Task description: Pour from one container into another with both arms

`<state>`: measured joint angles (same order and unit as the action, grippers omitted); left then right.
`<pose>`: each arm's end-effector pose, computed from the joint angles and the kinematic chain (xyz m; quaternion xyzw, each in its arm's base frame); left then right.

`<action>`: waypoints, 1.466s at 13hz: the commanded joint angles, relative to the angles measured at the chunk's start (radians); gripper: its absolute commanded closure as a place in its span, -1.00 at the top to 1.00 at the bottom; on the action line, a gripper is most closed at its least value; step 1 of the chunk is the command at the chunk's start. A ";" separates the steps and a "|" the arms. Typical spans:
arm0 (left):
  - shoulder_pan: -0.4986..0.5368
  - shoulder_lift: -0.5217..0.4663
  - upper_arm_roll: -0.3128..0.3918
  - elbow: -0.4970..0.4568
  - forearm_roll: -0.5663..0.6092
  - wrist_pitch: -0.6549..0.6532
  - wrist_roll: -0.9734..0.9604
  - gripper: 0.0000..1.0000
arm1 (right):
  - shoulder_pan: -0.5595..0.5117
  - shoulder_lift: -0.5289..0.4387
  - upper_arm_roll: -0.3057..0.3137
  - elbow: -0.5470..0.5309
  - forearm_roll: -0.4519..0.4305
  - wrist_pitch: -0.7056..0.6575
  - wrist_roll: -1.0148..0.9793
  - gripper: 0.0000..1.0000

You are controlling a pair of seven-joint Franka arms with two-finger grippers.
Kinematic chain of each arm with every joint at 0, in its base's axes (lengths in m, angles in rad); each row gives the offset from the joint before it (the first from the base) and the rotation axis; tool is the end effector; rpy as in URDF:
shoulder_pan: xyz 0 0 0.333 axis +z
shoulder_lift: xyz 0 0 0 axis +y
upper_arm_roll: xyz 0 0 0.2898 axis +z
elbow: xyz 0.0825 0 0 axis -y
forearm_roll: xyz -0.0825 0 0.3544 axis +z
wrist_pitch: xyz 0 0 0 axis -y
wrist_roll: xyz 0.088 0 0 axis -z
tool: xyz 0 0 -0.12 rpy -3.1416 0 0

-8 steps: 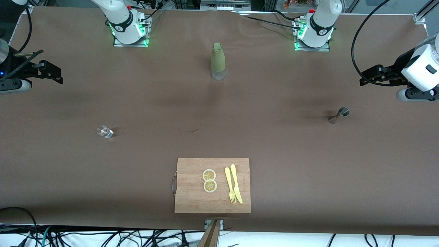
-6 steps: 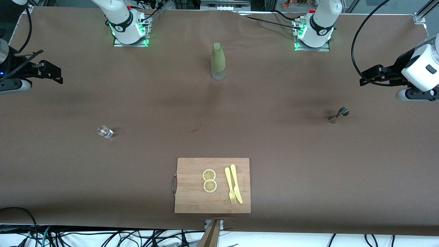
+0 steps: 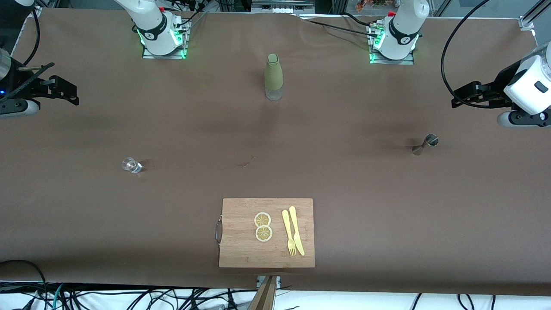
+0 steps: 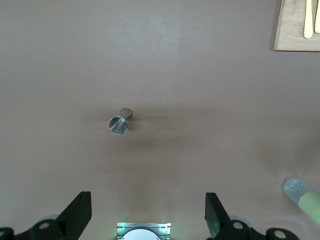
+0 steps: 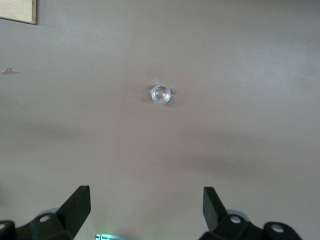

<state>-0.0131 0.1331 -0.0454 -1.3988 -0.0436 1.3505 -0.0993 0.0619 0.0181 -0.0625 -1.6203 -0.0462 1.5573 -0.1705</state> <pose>0.5349 -0.0356 0.5718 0.9954 0.0174 -0.0921 0.0174 0.5249 -0.0057 0.5530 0.9952 0.0854 -0.0424 0.0201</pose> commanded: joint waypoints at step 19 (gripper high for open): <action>-0.010 -0.006 -0.002 -0.003 0.024 0.004 -0.002 1.00 | -0.016 -0.059 0.016 -0.047 0.006 -0.023 -0.012 0.99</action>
<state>-0.0147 0.1334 -0.0478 -1.3988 -0.0435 1.3505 -0.0993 0.0546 0.0091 -0.0534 -1.6181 -0.0457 1.5249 -0.1721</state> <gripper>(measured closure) 0.000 0.000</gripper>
